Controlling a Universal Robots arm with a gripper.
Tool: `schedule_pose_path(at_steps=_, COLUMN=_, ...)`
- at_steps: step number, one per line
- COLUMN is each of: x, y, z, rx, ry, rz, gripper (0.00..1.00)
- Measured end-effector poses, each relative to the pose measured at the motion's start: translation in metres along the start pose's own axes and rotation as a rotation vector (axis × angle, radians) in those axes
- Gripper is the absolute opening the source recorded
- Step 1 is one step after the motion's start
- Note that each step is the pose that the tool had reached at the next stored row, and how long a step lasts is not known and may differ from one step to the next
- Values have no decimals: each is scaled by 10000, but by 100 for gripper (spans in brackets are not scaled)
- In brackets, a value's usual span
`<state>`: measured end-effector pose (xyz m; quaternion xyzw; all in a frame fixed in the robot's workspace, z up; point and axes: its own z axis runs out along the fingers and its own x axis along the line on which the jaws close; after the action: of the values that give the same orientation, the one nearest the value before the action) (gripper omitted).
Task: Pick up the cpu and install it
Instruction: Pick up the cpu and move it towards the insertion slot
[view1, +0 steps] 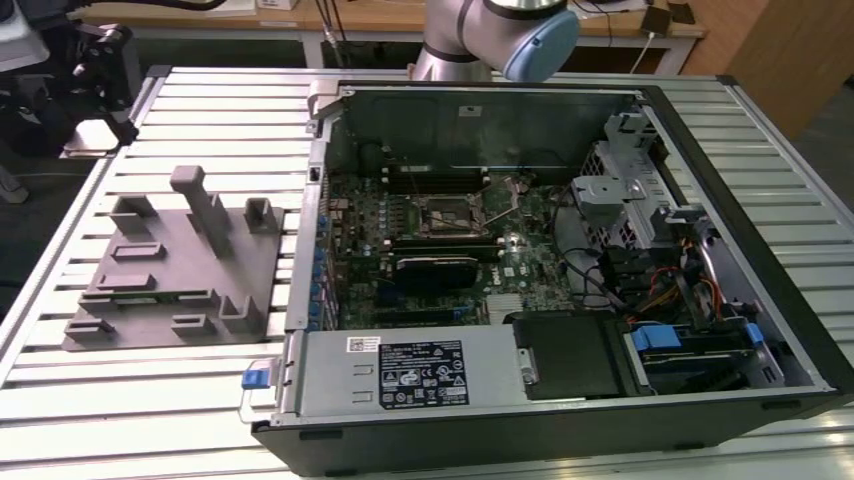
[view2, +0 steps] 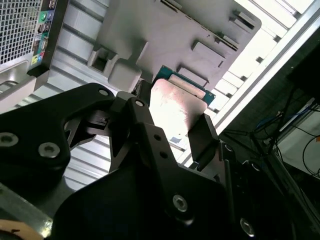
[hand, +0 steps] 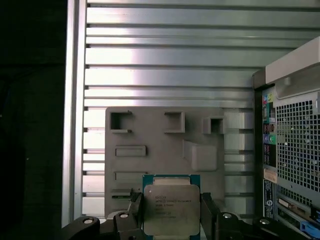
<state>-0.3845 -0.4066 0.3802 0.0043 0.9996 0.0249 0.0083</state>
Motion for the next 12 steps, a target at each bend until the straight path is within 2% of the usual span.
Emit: schedule_pose_path(at_steps=12, x=-298, y=2, z=6, rx=-1, ry=0, rz=0, gripper=54)
